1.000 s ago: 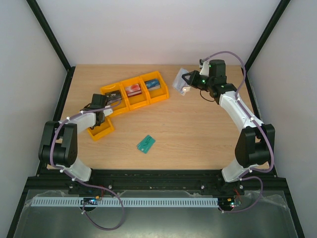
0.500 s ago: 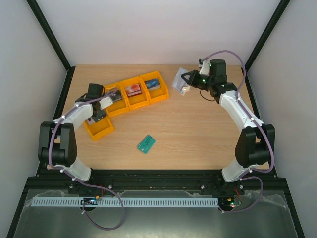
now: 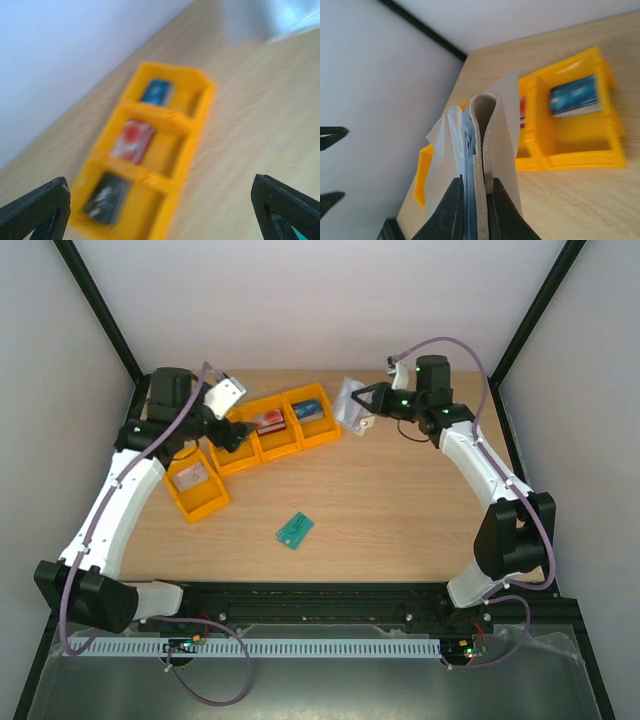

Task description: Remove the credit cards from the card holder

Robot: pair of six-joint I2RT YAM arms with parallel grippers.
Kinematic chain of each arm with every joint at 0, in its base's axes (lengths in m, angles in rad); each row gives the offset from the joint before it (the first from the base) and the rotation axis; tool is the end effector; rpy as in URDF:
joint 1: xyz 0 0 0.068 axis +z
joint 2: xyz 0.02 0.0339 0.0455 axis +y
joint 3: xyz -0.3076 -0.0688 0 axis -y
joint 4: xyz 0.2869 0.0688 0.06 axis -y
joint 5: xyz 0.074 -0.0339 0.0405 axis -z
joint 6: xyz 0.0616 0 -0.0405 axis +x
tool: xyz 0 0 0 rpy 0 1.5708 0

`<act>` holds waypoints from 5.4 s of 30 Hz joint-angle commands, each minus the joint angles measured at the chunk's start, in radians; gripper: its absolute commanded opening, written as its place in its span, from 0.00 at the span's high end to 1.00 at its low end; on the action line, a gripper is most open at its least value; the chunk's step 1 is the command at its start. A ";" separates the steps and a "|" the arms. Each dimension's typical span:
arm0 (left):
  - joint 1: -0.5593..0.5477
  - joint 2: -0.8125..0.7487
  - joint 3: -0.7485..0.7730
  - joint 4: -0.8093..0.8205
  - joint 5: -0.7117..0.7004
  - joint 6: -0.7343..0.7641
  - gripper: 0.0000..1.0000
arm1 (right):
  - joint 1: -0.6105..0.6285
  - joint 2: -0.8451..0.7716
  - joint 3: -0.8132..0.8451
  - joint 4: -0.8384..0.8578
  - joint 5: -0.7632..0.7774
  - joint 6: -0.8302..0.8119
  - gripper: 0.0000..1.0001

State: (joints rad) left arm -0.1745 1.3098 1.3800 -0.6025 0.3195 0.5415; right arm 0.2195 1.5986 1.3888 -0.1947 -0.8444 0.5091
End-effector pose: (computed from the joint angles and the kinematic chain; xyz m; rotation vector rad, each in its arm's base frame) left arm 0.3283 -0.0775 0.4234 0.9024 1.8690 -0.1119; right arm 0.4070 0.1380 0.3747 -0.2941 2.0385 1.2930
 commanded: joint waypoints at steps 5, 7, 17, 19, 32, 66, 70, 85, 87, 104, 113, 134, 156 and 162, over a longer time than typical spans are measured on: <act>-0.213 -0.098 -0.176 0.016 0.129 -0.194 0.01 | 0.206 -0.080 -0.110 0.108 0.001 -0.018 0.98; -0.237 -0.164 -0.226 0.022 0.123 -0.233 0.01 | 0.257 -0.109 -0.156 0.146 0.022 -0.045 0.98; -0.238 -0.206 -0.280 -0.237 0.316 -0.350 0.01 | 0.472 -0.313 -0.489 0.553 0.128 0.225 0.98; -0.226 -0.198 -0.262 -0.201 0.371 -0.373 0.01 | 0.513 -0.336 -0.504 0.561 0.195 0.231 0.98; -0.162 -0.284 -0.291 -0.050 0.388 -0.425 0.00 | 0.631 -0.288 -0.507 0.707 0.288 0.373 0.98; -0.009 -0.358 -0.378 0.145 0.652 -0.701 0.98 | 0.619 -0.293 -0.428 0.676 0.081 0.228 0.64; 0.007 -0.360 -0.379 0.184 0.678 -0.756 0.98 | 0.603 -0.300 -0.456 0.700 0.047 0.223 0.57; 0.043 -0.335 -0.407 0.313 0.745 -0.894 0.98 | 0.545 -0.296 -0.465 0.663 -0.003 0.228 0.98; 0.057 -0.332 -0.417 0.299 0.594 -0.914 0.97 | 0.531 -0.313 -0.461 0.623 0.004 0.215 0.99; 0.091 -0.218 -0.168 0.037 0.444 -0.580 0.29 | 0.529 -0.255 -0.201 -0.038 0.610 0.055 0.98; -0.061 -0.124 -0.221 0.054 0.318 -0.539 0.00 | 0.586 -0.133 -0.014 -0.157 0.685 0.002 0.98; -0.132 -0.035 -0.203 -0.011 0.557 -0.413 0.98 | 0.520 -0.141 -0.102 0.231 -0.058 -0.018 0.94; -0.047 -0.047 -0.140 -0.119 0.820 -0.317 0.98 | 0.425 -0.259 -0.284 0.181 -0.204 -0.218 0.58; -0.044 -0.049 -0.150 -0.125 0.833 -0.310 0.98 | 0.425 -0.237 -0.282 0.185 -0.232 -0.214 0.86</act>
State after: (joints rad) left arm -0.2276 1.2640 1.2125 -0.7288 1.1019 0.2039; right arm 0.6445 1.3724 1.1114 -0.0170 -1.0210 0.3145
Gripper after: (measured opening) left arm 0.026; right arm 0.206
